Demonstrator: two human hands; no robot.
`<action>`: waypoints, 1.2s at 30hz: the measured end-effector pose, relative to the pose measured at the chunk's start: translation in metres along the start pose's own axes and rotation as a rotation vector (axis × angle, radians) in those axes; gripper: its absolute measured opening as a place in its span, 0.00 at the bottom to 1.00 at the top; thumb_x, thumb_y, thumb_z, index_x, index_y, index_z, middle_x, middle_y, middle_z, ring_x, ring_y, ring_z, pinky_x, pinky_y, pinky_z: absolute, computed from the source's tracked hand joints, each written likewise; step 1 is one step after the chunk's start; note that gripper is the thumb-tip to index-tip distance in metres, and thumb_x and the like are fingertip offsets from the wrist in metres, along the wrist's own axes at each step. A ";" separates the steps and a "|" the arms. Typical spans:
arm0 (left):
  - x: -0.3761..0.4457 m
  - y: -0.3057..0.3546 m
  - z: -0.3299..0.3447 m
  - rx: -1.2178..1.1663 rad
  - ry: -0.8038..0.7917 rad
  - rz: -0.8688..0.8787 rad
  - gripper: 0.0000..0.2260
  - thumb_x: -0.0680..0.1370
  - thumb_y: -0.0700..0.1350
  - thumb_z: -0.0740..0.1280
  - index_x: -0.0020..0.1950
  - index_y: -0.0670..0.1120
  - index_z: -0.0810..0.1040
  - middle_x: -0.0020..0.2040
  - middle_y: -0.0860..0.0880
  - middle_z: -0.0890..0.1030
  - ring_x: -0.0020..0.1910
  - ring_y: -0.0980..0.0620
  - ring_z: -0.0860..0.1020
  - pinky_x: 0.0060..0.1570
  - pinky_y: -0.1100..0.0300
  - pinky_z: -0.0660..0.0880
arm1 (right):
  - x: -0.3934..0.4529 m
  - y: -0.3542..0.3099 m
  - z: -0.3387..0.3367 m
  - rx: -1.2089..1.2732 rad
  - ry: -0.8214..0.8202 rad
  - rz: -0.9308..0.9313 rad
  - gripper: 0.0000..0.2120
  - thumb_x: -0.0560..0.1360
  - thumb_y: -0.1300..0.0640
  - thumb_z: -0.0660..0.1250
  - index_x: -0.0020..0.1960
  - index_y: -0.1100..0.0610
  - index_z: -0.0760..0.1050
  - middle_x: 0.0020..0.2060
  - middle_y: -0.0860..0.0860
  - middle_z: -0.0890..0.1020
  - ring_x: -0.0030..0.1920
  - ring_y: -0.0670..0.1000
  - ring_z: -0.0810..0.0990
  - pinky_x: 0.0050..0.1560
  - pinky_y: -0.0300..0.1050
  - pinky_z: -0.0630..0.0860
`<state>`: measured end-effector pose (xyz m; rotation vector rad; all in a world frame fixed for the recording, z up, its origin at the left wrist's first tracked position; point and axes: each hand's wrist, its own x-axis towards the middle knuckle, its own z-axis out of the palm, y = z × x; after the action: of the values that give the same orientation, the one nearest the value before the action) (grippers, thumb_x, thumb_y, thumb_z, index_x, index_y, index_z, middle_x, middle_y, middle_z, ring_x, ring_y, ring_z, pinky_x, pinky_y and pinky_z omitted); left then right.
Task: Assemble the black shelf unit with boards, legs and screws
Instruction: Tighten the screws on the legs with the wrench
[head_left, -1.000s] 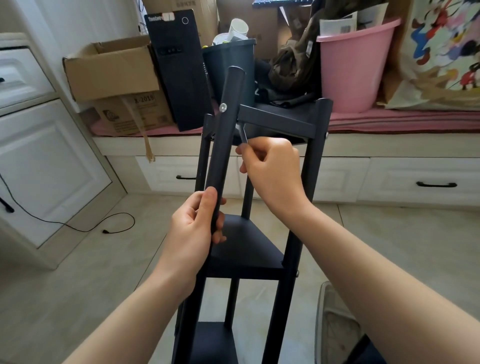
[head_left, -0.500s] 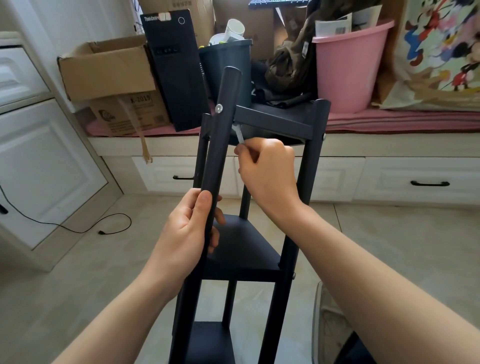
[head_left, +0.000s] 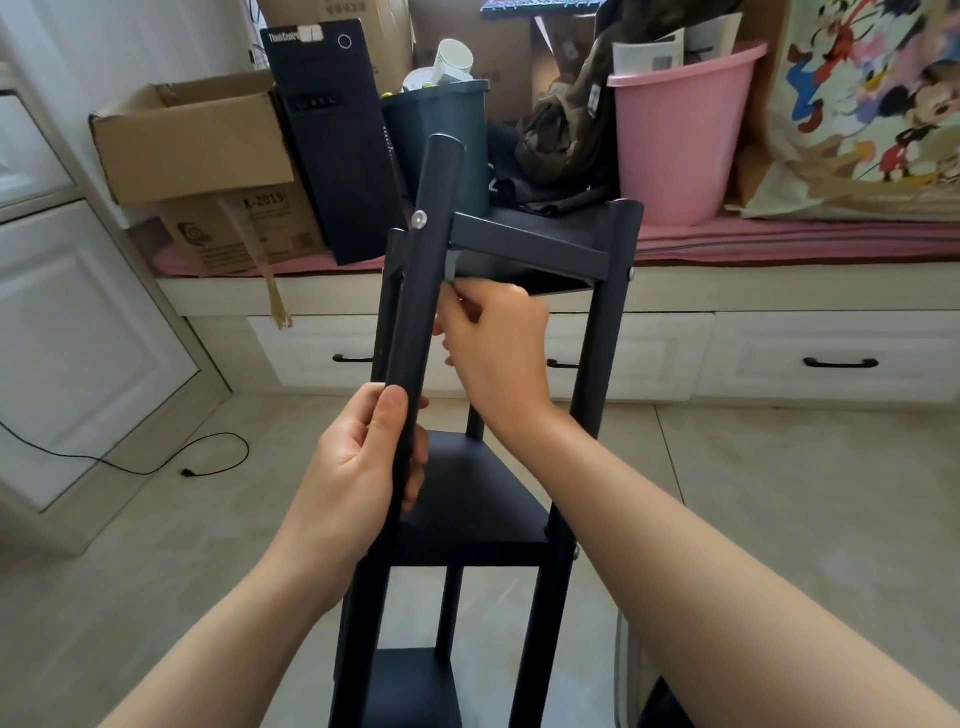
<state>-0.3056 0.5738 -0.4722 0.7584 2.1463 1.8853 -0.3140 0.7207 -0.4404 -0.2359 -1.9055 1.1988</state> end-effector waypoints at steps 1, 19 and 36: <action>0.000 0.000 -0.001 -0.004 0.005 -0.005 0.23 0.77 0.62 0.57 0.52 0.42 0.74 0.33 0.49 0.75 0.28 0.53 0.71 0.26 0.62 0.70 | 0.001 -0.001 0.001 0.020 -0.009 0.017 0.14 0.80 0.59 0.63 0.40 0.64 0.81 0.30 0.52 0.82 0.32 0.51 0.80 0.38 0.55 0.80; -0.003 0.004 0.004 -0.018 -0.009 -0.015 0.23 0.77 0.63 0.58 0.52 0.43 0.75 0.33 0.51 0.75 0.29 0.52 0.72 0.28 0.62 0.71 | 0.005 -0.002 -0.030 -0.177 -0.029 -0.092 0.22 0.78 0.63 0.65 0.28 0.50 0.67 0.21 0.42 0.67 0.26 0.41 0.71 0.30 0.29 0.65; -0.004 0.001 0.003 -0.019 -0.057 -0.014 0.21 0.77 0.64 0.58 0.48 0.47 0.75 0.34 0.48 0.75 0.29 0.50 0.72 0.29 0.58 0.71 | 0.009 0.014 -0.006 0.005 0.047 -0.073 0.13 0.80 0.62 0.65 0.39 0.66 0.81 0.29 0.50 0.81 0.31 0.36 0.78 0.45 0.42 0.79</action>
<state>-0.3004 0.5749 -0.4728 0.7820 2.0913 1.8518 -0.3187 0.7371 -0.4458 -0.1882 -1.8548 1.1400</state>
